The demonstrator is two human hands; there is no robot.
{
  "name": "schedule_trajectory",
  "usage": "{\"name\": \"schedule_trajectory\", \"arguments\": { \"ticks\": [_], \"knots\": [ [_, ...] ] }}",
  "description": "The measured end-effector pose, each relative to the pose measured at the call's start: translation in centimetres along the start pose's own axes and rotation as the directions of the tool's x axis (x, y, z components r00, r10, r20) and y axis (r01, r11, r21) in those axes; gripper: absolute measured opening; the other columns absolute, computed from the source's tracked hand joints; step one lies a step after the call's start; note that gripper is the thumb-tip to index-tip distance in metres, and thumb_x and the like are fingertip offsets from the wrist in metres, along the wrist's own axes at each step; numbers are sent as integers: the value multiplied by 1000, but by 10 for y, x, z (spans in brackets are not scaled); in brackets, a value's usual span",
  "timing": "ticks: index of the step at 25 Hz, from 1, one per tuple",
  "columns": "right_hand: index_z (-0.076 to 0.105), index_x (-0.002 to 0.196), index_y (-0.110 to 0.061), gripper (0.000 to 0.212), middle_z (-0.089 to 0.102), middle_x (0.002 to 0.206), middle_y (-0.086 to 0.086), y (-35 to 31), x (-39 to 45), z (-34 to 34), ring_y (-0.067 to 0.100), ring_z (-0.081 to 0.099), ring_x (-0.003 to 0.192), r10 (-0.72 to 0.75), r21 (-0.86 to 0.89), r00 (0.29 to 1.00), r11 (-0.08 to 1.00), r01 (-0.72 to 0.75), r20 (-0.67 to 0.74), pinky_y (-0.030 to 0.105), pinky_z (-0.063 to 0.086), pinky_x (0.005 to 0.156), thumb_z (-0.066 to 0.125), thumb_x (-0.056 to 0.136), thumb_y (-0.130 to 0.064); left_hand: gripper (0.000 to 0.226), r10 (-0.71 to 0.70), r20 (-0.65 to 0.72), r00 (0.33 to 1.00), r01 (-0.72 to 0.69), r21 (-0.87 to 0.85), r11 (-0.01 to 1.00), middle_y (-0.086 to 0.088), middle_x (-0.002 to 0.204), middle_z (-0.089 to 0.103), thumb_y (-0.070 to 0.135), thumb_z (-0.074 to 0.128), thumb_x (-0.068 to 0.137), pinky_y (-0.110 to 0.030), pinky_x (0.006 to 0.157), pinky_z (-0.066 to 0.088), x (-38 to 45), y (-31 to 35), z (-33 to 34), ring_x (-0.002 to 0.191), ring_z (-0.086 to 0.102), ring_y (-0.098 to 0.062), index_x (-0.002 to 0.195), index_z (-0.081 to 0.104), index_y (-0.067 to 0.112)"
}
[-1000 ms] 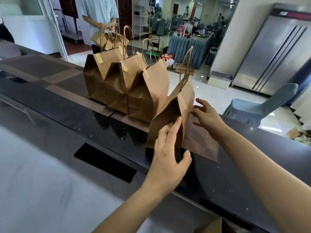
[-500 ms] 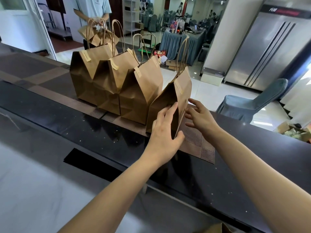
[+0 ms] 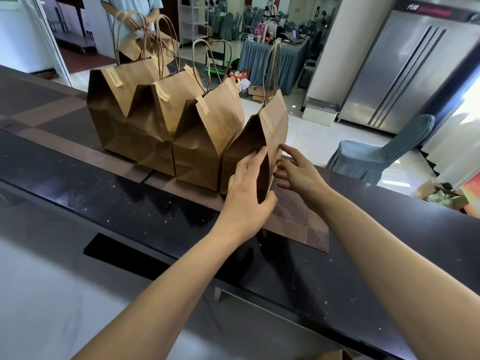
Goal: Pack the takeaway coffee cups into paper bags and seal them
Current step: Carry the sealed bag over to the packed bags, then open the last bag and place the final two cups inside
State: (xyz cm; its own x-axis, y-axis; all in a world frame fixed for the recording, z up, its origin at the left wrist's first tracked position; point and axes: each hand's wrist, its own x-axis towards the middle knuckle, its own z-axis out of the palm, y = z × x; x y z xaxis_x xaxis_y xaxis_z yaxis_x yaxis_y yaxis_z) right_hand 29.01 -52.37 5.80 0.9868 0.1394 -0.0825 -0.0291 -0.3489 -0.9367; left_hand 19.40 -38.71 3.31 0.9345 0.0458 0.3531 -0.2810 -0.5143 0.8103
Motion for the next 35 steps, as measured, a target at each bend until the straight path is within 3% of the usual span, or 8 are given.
{"name": "schedule_trajectory", "arguments": {
  "ticks": [4, 8, 10, 13, 18, 22, 29, 35],
  "knots": [
    [39, 152, -29, 50, 61, 117, 0, -4, -4, -1, 16, 66, 106, 7, -9, 1000, 1000, -7, 19, 20, 58, 72, 41, 106, -11, 80, -2, -13, 1000, 2, -10, 1000, 10, 159, 25, 19, 66, 93, -42, 120, 32, -1, -1, 0, 146, 28, -14, 158, 20, 33],
    [36, 154, -29, 51, 60, 124, 7, -5, -12, -3, 24, 58, 124, -1, -33, 1000, 999, 2, 14, 35, 57, 89, 43, 106, -12, 82, -20, 7, 1000, 21, -26, 999, 14, 160, 26, 19, 66, 94, -45, 120, 34, -9, 1, -2, 147, 27, -11, 158, 19, 36],
    [35, 154, -29, 52, 61, 115, -4, -3, -17, -8, 21, 60, 121, -6, -45, 1000, 999, 6, 2, 41, 55, 96, 46, 105, -15, 81, -19, 11, 1000, 19, -34, 999, 14, 160, 27, 19, 66, 94, -48, 118, 37, -14, 2, -3, 147, 28, -11, 158, 19, 38],
    [33, 156, -28, 54, 57, 106, -15, 4, -31, -20, 10, 61, 106, -9, -52, 1000, 999, 8, -20, 38, 55, 96, 48, 105, -16, 80, -16, 12, 1000, 17, -49, 999, 15, 158, 28, 17, 65, 95, -47, 117, 38, -27, 9, 1, 144, 28, -6, 157, 21, 38],
    [37, 155, -30, 58, 60, 116, -3, 20, -68, -54, 21, 61, 120, 18, -18, 996, 1000, -19, -85, 39, 57, 97, 49, 101, -11, 76, 11, 53, 999, -7, -78, 997, 26, 142, 33, 13, 65, 95, -34, 115, 40, -58, 30, 16, 131, 34, 5, 157, 26, 34],
    [40, 152, -30, 56, 60, 131, 10, 30, -108, -82, 22, 61, 121, 43, 5, 989, 999, -43, -141, 43, 56, 99, 49, 101, -9, 73, 41, 120, 992, -31, -81, 996, 15, 152, 37, 16, 63, 96, -42, 116, 39, -82, 46, 29, 139, 36, -7, 156, 27, 38],
    [39, 154, -27, 56, 63, 112, 0, 47, -180, -126, 21, 62, 120, 83, 56, 961, 996, -70, -263, 44, 55, 101, 51, 102, -10, 72, 105, 289, 952, -78, -103, 992, 19, 148, 44, 19, 60, 98, -45, 117, 37, -113, 66, 50, 139, 39, -6, 154, 25, 48],
    [39, 154, -27, 56, 63, 125, 8, 58, -245, -152, 18, 64, 117, 137, 88, 903, 990, -110, -407, 43, 56, 99, 52, 102, -11, 64, 185, 430, 884, -134, -146, 980, 17, 142, 54, 20, 59, 99, -40, 115, 40, -136, 78, 64, 133, 48, -8, 151, 32, 46]
  ]
}}
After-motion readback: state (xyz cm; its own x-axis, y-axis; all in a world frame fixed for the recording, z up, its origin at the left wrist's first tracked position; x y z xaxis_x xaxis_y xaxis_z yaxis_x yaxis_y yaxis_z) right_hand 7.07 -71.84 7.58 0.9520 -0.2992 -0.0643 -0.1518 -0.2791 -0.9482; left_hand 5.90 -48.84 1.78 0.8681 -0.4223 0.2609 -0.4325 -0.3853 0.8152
